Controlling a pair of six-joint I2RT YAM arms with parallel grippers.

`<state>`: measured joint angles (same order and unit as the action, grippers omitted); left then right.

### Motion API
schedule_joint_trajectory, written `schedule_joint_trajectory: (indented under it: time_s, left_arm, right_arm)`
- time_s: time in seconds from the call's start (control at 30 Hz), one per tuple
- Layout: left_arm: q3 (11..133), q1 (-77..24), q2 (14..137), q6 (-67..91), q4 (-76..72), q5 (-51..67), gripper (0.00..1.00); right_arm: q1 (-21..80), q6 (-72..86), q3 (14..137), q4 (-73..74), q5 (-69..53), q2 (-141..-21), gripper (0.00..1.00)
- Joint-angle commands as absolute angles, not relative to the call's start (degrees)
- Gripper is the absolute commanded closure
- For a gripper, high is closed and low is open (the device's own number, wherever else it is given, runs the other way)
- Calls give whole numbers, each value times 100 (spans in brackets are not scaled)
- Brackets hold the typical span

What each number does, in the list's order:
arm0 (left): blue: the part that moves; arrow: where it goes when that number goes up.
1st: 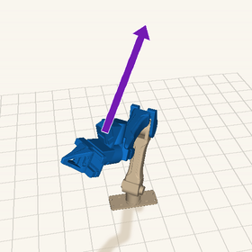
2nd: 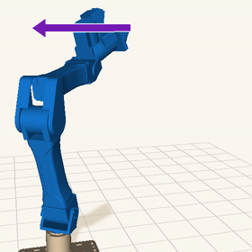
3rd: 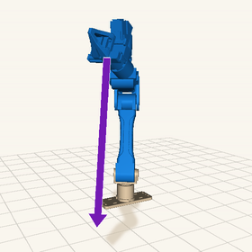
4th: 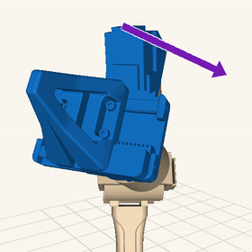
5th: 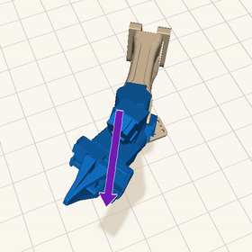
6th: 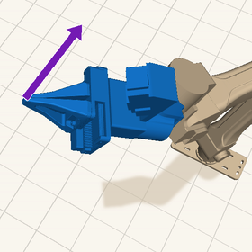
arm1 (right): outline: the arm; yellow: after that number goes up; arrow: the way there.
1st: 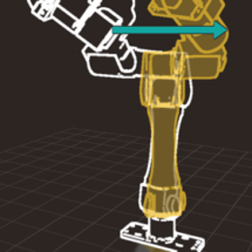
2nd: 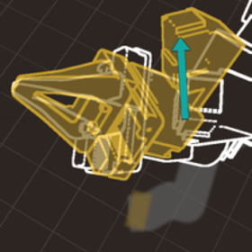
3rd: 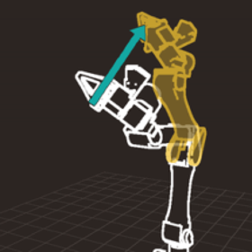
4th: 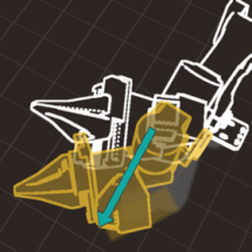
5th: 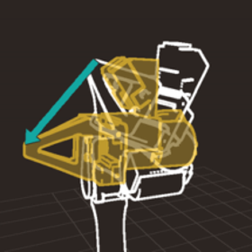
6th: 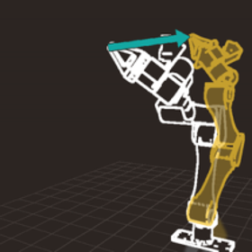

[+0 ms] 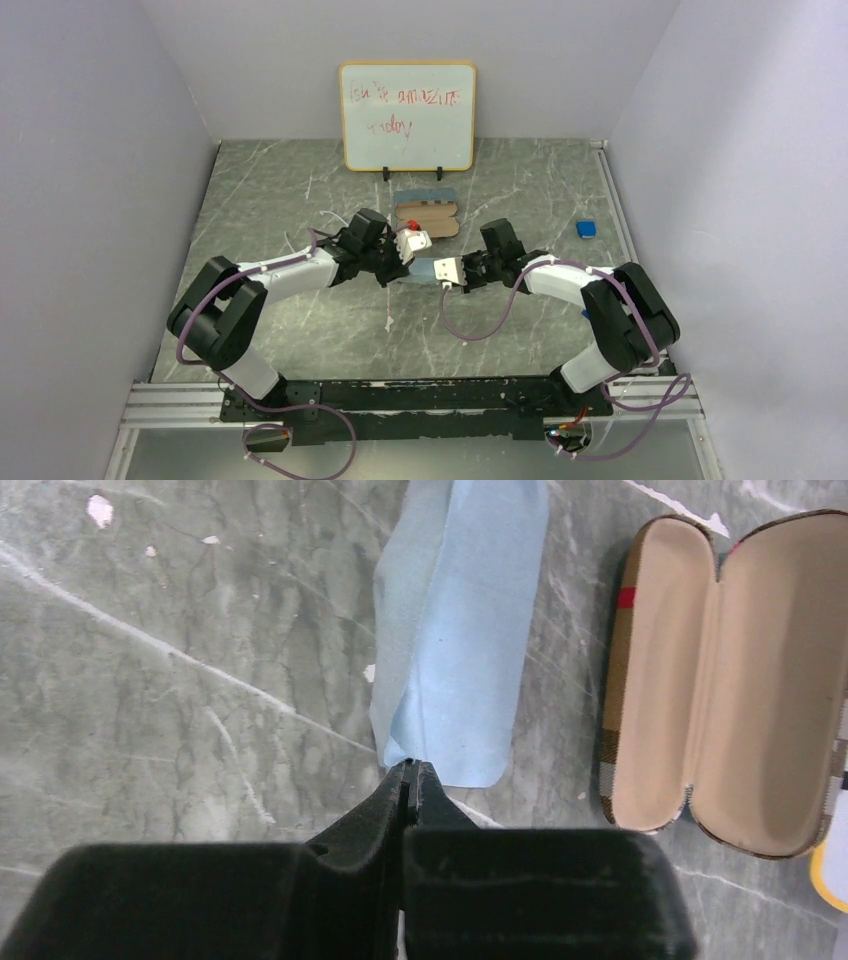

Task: Organize the sunglasses
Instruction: Fold the glasses cleaning cloth at the center of the board.

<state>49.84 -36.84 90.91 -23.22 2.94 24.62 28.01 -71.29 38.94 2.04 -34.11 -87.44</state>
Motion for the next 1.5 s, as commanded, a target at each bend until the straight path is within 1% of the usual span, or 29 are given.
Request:
schedule_joint_trajectory:
  time_s: [0.0, 0.43, 0.73, 1.0, 1.47]
  left_arm:
    - [4938, -3626, 8852, -2321, 126, 2475, 95]
    - [4961, -3603, 8924, -2320, 109, 2367, 94]
    - [4966, -3601, 8716, -2655, 482, 2639, 93]
    - [4919, -3603, 8681, -2764, 645, 2766, 90]
    - [4868, -3604, 8738, -2756, 608, 2677, 89]
  right_arm:
    - [2777, -6892, 4035, -274, -3330, -8759, 100]
    - [2777, -6800, 4100, -329, -3263, -8763, 100]
    - [2716, -7400, 4012, 542, -3829, -8116, 100]
    - [2703, -7784, 4072, 1136, -4011, -8082, 100]
    - [2699, -6863, 4041, 194, -3730, -8239, 100]
